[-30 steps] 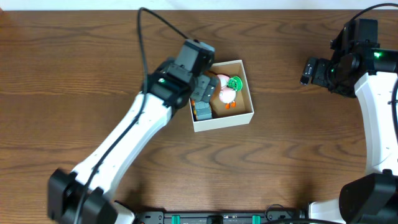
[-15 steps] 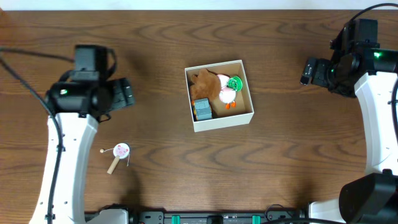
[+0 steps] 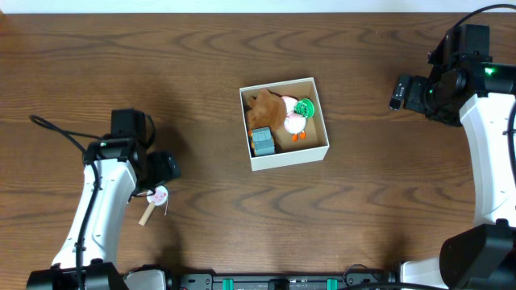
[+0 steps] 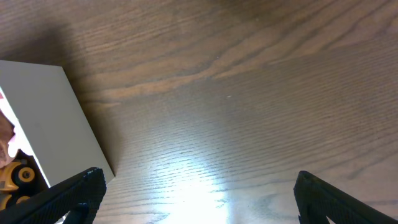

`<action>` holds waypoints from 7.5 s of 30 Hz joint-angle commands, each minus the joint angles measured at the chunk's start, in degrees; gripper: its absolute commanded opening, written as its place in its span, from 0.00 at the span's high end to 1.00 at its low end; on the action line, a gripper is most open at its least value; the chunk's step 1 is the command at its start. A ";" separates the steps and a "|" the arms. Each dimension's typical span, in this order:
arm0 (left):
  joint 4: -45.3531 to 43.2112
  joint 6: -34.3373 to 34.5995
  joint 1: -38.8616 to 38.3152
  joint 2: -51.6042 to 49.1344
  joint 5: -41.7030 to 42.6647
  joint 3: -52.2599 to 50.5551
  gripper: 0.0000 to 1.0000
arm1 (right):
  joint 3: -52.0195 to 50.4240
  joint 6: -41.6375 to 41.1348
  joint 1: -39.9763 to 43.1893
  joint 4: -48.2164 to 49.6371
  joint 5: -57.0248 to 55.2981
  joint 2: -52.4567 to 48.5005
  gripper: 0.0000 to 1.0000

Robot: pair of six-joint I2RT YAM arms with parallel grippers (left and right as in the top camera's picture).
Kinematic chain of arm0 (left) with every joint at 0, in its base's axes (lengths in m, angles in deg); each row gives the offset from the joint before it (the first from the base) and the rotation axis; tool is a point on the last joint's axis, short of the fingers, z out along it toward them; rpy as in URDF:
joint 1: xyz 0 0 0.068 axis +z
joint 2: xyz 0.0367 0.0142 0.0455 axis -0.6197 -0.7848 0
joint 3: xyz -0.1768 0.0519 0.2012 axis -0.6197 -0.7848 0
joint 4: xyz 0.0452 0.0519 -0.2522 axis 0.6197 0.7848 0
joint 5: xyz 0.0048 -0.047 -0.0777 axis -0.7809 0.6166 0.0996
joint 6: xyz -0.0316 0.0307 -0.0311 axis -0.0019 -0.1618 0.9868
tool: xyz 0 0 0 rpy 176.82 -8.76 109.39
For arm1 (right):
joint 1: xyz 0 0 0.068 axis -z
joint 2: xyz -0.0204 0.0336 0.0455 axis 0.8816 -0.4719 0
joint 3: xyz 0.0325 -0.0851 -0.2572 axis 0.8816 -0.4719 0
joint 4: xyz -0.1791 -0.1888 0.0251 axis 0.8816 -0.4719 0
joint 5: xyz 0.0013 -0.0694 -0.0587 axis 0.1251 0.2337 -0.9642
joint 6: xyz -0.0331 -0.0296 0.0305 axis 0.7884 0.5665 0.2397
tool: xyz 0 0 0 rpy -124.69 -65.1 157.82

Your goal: Pack container

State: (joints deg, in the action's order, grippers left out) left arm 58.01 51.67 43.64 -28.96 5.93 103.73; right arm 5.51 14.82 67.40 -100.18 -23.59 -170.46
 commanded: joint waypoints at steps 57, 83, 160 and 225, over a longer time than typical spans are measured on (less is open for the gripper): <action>-9.66 -16.61 0.48 -15.32 0.96 -10.71 0.46 | 0.00 1.55 0.07 0.20 0.20 -0.35 0.01; -11.23 -16.63 0.48 -15.32 0.96 -10.62 0.85 | 0.00 1.70 0.07 0.22 0.20 -0.35 0.01; -19.80 -12.26 -17.44 -5.64 -0.72 20.63 0.02 | 0.00 5.73 -11.45 14.51 -5.22 -0.35 0.01; -10.40 -9.73 -12.92 61.92 -2.91 -14.91 0.02 | -61.00 -4.37 -14.21 15.52 -15.23 73.18 0.01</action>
State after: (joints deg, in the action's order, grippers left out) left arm 47.61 41.42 30.66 32.89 3.92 88.63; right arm -55.40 11.41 53.65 -83.46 -38.04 -97.44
